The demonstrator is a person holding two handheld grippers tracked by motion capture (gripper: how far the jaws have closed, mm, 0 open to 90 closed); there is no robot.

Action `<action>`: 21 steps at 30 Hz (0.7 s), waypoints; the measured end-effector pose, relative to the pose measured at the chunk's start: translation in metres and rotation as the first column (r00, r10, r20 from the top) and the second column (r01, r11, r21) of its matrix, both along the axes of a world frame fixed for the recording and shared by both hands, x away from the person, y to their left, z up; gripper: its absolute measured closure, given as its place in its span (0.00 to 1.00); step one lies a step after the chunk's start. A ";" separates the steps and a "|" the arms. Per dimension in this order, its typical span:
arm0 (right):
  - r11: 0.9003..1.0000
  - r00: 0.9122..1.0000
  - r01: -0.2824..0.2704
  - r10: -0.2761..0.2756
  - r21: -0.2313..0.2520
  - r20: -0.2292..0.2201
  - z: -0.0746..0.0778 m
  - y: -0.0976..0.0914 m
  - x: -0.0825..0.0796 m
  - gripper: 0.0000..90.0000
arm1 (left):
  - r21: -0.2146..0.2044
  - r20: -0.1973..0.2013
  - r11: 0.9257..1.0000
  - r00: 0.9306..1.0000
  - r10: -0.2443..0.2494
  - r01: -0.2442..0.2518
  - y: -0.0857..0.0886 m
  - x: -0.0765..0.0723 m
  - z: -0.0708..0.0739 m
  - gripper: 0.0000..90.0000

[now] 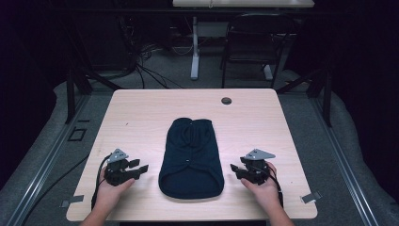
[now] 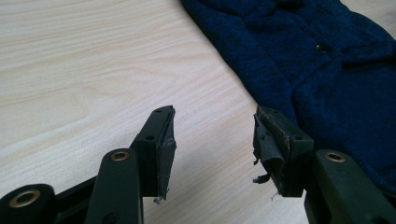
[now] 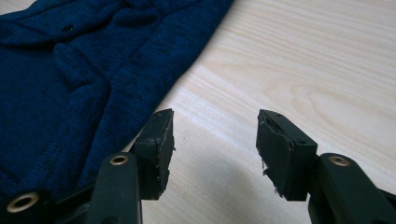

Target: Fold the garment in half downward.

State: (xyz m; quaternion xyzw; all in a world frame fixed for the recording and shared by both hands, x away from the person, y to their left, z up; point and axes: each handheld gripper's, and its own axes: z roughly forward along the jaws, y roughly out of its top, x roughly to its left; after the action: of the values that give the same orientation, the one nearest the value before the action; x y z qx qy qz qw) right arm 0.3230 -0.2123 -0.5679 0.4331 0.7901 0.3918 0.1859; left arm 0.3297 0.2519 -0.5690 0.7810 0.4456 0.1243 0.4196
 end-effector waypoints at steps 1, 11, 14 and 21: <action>1.000 1.000 -0.009 0.009 -0.013 -0.002 0.002 0.000 0.002 0.51 | 0.000 0.000 1.000 1.000 0.000 0.000 0.000 0.000 0.000 0.54; 0.991 0.994 -0.109 0.108 -0.080 -0.019 0.027 0.025 0.049 0.60 | 0.031 -0.006 0.997 0.997 -0.071 0.071 -0.030 0.056 0.023 0.63; 0.989 0.992 -0.121 0.119 -0.082 -0.031 0.029 0.032 0.063 0.62 | 0.035 -0.006 0.996 0.997 -0.079 0.079 -0.039 0.070 0.025 0.64; 0.984 0.989 -0.132 0.123 -0.122 -0.084 0.026 0.054 0.113 0.67 | 0.129 -0.021 0.985 0.993 -0.113 0.114 -0.076 0.113 0.022 0.65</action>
State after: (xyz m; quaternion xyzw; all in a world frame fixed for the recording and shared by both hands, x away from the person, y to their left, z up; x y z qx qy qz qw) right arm 0.4359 -0.1582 -0.5419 0.3835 0.8461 0.3351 0.1573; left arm 0.4423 0.1762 -0.5465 0.8317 0.3942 0.1235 0.3710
